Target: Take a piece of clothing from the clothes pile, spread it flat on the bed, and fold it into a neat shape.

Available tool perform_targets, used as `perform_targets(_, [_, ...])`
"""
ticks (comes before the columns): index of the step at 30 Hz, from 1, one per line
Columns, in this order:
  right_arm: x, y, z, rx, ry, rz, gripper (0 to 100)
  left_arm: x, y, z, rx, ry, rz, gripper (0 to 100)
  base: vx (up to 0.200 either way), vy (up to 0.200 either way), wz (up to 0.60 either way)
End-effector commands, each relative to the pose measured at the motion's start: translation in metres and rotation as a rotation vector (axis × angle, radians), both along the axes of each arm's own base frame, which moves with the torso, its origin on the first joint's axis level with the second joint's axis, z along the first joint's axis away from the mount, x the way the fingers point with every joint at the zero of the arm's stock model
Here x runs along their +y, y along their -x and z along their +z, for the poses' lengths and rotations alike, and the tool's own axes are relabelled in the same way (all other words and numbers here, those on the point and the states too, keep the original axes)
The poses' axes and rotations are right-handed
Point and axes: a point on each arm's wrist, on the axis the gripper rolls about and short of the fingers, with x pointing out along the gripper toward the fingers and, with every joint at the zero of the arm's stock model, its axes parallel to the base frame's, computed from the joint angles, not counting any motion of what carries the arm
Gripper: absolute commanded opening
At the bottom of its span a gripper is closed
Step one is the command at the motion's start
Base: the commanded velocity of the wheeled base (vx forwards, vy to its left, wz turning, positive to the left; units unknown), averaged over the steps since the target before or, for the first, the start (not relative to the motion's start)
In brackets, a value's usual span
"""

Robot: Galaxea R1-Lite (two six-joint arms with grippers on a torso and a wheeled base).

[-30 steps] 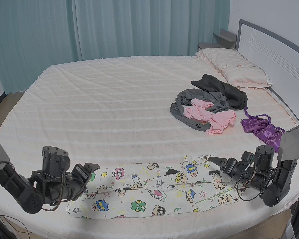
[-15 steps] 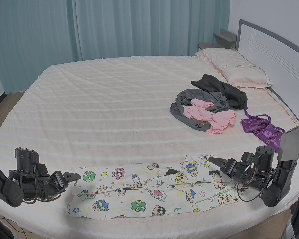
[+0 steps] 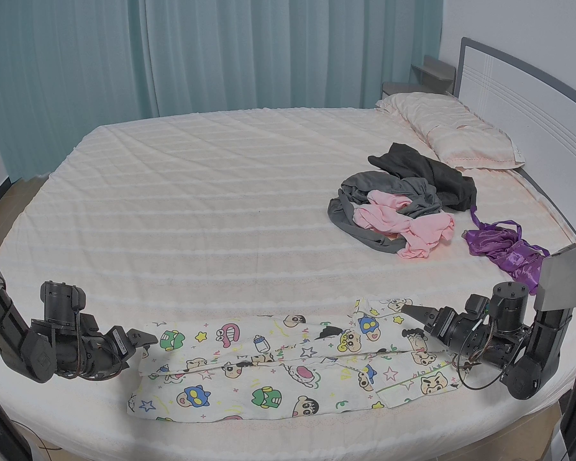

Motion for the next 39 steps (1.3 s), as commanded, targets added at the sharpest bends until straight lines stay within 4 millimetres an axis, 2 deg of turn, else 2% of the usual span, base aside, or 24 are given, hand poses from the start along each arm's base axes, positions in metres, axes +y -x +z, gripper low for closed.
perform_targets(1, [0.0,-0.001,0.0,-0.003,-0.001,0.0,100,0.0,-0.005,-0.007,0.023,0.001,0.0,100,0.0,0.0,0.0])
perform_targets(8, [0.0,-0.001,-0.001,-0.002,-0.001,0.0,100,-0.001,-0.016,-0.017,0.047,0.005,-0.001,100,0.0,0.0,0.0])
perform_targets(14, [0.0,-0.001,-0.002,0.003,-0.001,0.0,100,-0.002,-0.017,-0.015,0.04,0.005,-0.006,100,0.0,0.0,0.0])
perform_targets(15, [0.0,-0.001,-0.002,0.003,-0.001,0.0,100,-0.002,-0.017,-0.015,0.039,0.005,-0.006,0,0.0,0.0,0.0])
perform_targets(29, [-0.001,-0.001,-0.002,0.004,-0.003,-0.001,100,-0.002,-0.016,-0.013,0.034,0.001,-0.002,0,0.0,0.0,0.0])
perform_targets(36, [-0.001,-0.001,-0.002,0.003,-0.003,-0.002,100,-0.002,-0.01,0.007,-0.034,-0.001,0.002,0,0.0,0.0,0.0])
perform_targets(39, [0.0,-0.002,-0.002,0.001,-0.003,-0.004,100,-0.002,-0.007,0.006,-0.026,-0.003,0.002,0,0.0,0.0,0.0])
